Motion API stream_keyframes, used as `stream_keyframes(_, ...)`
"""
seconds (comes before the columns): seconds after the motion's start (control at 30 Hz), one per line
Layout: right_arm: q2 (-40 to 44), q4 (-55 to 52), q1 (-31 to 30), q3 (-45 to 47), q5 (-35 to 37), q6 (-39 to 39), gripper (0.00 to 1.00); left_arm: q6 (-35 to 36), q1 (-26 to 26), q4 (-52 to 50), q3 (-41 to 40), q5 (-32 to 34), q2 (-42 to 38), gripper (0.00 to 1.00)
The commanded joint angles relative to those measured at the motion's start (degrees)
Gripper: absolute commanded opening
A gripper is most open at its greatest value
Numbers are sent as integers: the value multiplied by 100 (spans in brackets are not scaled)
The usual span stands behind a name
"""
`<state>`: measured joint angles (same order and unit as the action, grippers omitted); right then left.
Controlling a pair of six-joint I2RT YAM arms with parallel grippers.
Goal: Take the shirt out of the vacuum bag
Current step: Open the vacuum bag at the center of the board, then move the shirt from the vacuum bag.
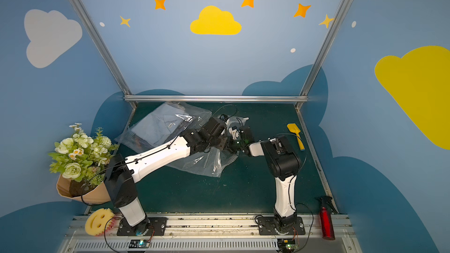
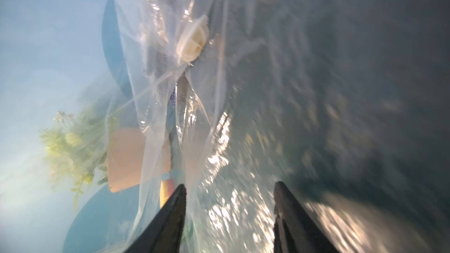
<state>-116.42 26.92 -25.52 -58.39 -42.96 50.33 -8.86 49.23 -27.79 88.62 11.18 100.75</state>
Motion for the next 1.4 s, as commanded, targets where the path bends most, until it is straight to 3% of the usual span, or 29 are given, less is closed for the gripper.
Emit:
stream_keyframes(0.0, -212, 187, -89, -272, 93, 143, 61, 136, -6, 6, 210, 18, -208, 4)
stream_keyframes(0.47, -1526, 617, -585, -1897, 338, 1008, 67, 415, 246, -11, 913, -138, -62, 4)
stream_keyframes(1.37, -3691, -41, -1226, -5350, 507, 1551, 70, 386, 540, -168, 1841, -824, 428, 4)
